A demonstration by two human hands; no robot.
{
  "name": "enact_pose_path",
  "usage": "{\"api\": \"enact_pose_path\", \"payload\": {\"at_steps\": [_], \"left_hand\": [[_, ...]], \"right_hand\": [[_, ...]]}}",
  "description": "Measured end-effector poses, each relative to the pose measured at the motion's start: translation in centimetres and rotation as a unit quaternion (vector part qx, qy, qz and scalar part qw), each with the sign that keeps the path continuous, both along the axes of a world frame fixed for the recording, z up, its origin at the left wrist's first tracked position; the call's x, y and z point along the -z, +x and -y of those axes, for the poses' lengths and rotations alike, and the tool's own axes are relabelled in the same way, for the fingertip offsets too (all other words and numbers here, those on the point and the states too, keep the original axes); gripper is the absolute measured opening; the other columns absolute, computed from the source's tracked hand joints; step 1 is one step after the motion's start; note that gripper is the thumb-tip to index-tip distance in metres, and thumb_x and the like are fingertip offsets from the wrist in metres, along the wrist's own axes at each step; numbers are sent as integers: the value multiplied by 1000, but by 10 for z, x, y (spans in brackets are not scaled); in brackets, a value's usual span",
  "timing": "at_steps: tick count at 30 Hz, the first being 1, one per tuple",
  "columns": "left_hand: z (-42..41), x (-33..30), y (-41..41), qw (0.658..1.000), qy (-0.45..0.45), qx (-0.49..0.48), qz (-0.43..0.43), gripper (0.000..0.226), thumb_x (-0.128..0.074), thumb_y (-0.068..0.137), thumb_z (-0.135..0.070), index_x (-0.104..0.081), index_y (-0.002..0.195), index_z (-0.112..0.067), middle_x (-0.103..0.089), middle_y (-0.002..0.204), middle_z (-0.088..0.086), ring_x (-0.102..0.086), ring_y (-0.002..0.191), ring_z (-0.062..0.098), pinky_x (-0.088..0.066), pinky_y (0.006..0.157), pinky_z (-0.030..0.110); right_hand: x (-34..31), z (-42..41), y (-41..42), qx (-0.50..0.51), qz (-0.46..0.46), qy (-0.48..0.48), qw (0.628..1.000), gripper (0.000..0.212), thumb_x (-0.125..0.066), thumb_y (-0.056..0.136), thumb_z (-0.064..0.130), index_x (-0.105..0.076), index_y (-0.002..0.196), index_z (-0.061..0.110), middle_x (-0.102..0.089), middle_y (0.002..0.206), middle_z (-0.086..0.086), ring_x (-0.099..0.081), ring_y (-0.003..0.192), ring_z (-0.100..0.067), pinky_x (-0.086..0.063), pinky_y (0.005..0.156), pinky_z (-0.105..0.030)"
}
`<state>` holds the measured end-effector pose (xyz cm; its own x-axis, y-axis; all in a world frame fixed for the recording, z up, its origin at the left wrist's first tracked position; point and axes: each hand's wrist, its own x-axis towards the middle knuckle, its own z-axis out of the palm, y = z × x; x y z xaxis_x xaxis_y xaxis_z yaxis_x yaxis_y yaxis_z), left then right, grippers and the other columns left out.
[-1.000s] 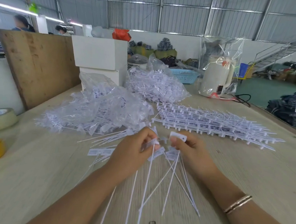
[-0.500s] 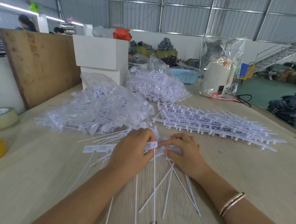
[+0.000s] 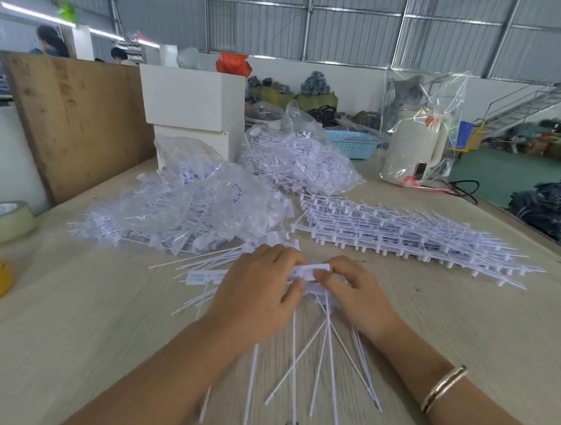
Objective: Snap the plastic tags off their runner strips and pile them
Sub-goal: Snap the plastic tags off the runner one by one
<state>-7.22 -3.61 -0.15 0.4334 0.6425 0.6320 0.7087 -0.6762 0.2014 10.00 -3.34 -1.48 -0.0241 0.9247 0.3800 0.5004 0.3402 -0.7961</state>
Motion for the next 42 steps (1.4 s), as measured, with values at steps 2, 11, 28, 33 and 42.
{"api": "enact_pose_path", "payload": {"at_steps": [2, 11, 28, 33, 42], "left_hand": [[-1, 2, -1, 1000, -12, -6, -17, 30, -53, 87, -18, -55, 116, -19, -61, 104, -4, -53, 94, 17, -44, 79, 34], [-6, 4, -1, 998, -23, -9, -52, 24, -59, 88, -25, -56, 111, -24, -55, 104, -6, -53, 92, 14, -38, 68, 26], [-6, 3, -5, 983, -129, 33, 123, 20, -70, 82, -28, -72, 102, -24, -72, 91, -3, -65, 82, 13, -49, 74, 32], [-7, 3, -3, 955, -200, 76, 207, 13, -70, 83, -27, -74, 95, -23, -72, 82, -8, -64, 74, 3, -47, 68, 19], [-9, 5, -1, 947, -200, 104, 230, 8, -68, 84, -20, -68, 84, -28, -65, 69, -22, -60, 64, -6, -41, 58, 7]], "right_hand": [[1, -2, 3, 15, -14, -11, 1000, 29, -59, 89, 26, -60, 61, 36, -56, 74, 10, -54, 86, -16, -33, 101, -55], [-1, 2, 2, -38, -11, -55, 998, 14, -58, 90, 28, -63, 77, 33, -63, 89, 4, -58, 92, -10, -32, 104, -47], [0, 7, -1, -87, -27, 43, 995, 9, -60, 88, 23, -68, 93, 22, -71, 86, -3, -67, 80, -22, -50, 81, -45], [-5, 10, -3, -66, 32, 109, 991, 14, -59, 90, 21, -66, 91, 33, -69, 83, 11, -66, 77, -19, -39, 85, -63], [-3, 10, -2, -132, -68, 105, 983, 13, -57, 84, 22, -67, 92, 25, -70, 79, 9, -64, 72, -6, -49, 69, -24]]}}
